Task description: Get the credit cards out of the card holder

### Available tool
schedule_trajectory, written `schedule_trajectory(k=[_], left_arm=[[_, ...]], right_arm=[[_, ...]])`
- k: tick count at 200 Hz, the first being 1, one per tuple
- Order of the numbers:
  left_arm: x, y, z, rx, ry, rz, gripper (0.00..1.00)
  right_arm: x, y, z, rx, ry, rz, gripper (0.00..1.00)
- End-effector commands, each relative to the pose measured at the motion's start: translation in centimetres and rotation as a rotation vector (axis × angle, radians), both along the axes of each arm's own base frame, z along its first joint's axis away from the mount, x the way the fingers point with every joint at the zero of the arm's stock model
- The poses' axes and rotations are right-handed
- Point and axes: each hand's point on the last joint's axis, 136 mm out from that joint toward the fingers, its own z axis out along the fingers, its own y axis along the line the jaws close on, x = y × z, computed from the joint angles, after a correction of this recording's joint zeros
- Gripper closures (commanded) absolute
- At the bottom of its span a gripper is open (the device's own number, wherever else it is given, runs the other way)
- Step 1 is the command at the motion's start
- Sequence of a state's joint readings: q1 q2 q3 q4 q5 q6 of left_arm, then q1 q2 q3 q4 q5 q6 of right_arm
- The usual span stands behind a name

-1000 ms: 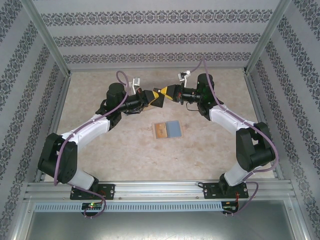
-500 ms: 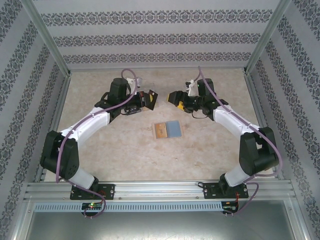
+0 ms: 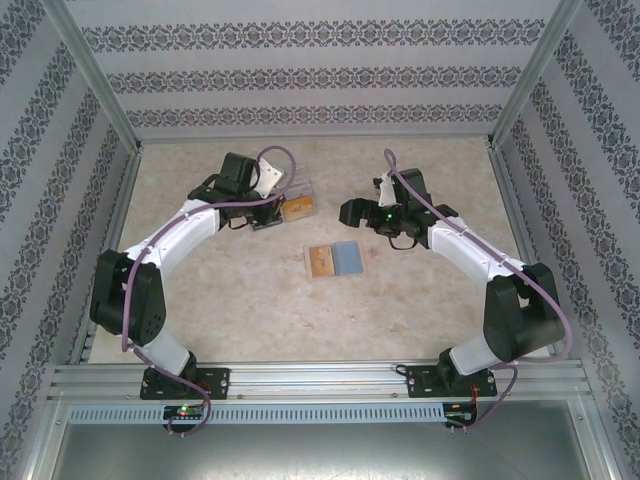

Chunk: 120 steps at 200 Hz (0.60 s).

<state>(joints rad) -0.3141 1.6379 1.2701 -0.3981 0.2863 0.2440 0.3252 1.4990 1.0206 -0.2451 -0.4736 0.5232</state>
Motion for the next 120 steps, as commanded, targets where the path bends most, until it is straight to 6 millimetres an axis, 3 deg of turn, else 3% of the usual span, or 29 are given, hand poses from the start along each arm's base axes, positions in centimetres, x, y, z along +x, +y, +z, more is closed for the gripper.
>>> schedule_trajectory(k=[1, 42, 77, 120], left_arm=[[-0.3, 1.5, -2.0, 0.213, -0.018, -0.203, 0.99], [-0.5, 2.9, -3.9, 0.29, 0.081, -0.398, 0.96], [-1.1, 2.3, -4.7, 0.293, 0.053, -0.581, 0.93], [0.9, 1.8, -5.7, 0.317, 0.032, -0.646, 0.91]], right_arm=[[-0.6, -0.6, 0.6, -0.041, -0.039, 0.01, 0.02], [-1.6, -1.0, 0.3, -0.032, -0.021, 0.022, 0.02], [-2.3, -1.0, 0.1, -0.029, -0.004, 0.044, 0.02], [-2.3, -0.6, 0.2, -0.007, 0.006, 0.055, 0.02]])
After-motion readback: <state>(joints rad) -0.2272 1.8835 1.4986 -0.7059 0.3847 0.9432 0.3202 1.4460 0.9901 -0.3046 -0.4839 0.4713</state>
